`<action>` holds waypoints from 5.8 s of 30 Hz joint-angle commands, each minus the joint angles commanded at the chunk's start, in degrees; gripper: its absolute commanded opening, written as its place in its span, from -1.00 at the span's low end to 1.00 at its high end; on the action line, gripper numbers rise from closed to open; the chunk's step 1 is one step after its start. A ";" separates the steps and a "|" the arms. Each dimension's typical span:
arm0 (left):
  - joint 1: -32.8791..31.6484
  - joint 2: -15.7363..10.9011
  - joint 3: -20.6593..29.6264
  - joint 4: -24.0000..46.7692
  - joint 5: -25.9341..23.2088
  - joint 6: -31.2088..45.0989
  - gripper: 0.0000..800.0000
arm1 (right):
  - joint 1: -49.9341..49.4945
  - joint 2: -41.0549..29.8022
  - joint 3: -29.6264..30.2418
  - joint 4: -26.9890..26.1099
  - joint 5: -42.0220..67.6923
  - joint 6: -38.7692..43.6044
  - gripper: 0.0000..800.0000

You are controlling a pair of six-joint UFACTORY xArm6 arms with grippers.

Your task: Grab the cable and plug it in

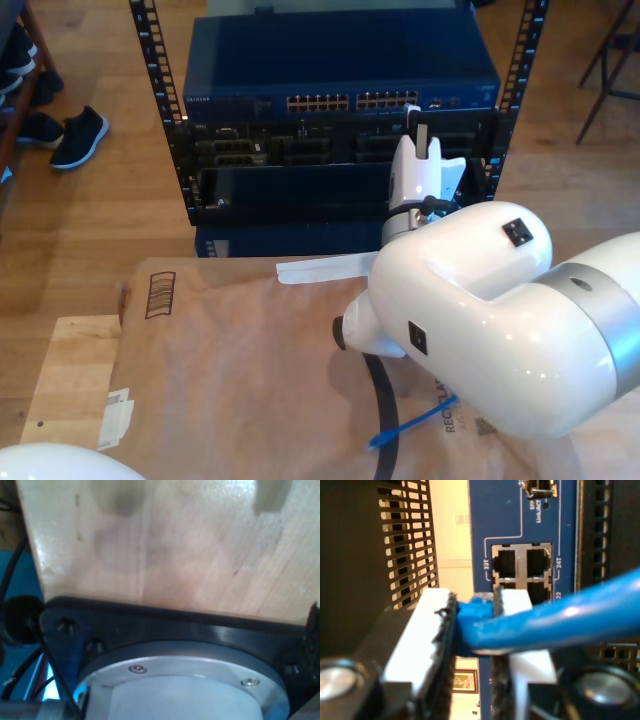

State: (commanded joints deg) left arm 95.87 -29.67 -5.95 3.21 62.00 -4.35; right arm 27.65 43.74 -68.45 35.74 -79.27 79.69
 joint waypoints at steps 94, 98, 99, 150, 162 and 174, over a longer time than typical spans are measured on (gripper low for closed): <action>0.00 0.09 0.00 0.00 0.00 0.00 1.00 | -1.67 3.60 -5.54 -0.70 0.79 -1.85 -1.00; 0.00 0.00 0.00 0.00 0.00 0.00 1.00 | -1.67 3.69 -5.63 -0.79 0.79 -2.46 -1.00; 0.00 0.00 0.00 0.00 0.00 0.00 1.00 | -1.67 3.69 -5.54 -0.79 0.79 -2.64 -1.00; 0.00 0.09 0.00 0.00 0.00 0.00 1.00 | -1.76 4.66 -7.03 -0.88 0.62 -3.78 -1.00; 0.00 0.00 0.00 0.00 0.00 0.00 1.00 | -1.76 4.75 -7.12 -0.88 0.62 -3.78 -1.00; 0.00 0.09 0.00 0.00 0.00 0.00 1.00 | -1.76 5.63 -8.00 -1.32 0.88 -3.87 -1.00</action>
State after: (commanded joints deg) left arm 95.87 -29.58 -5.95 3.21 62.00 -4.35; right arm 25.89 49.36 -76.45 34.42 -78.40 75.82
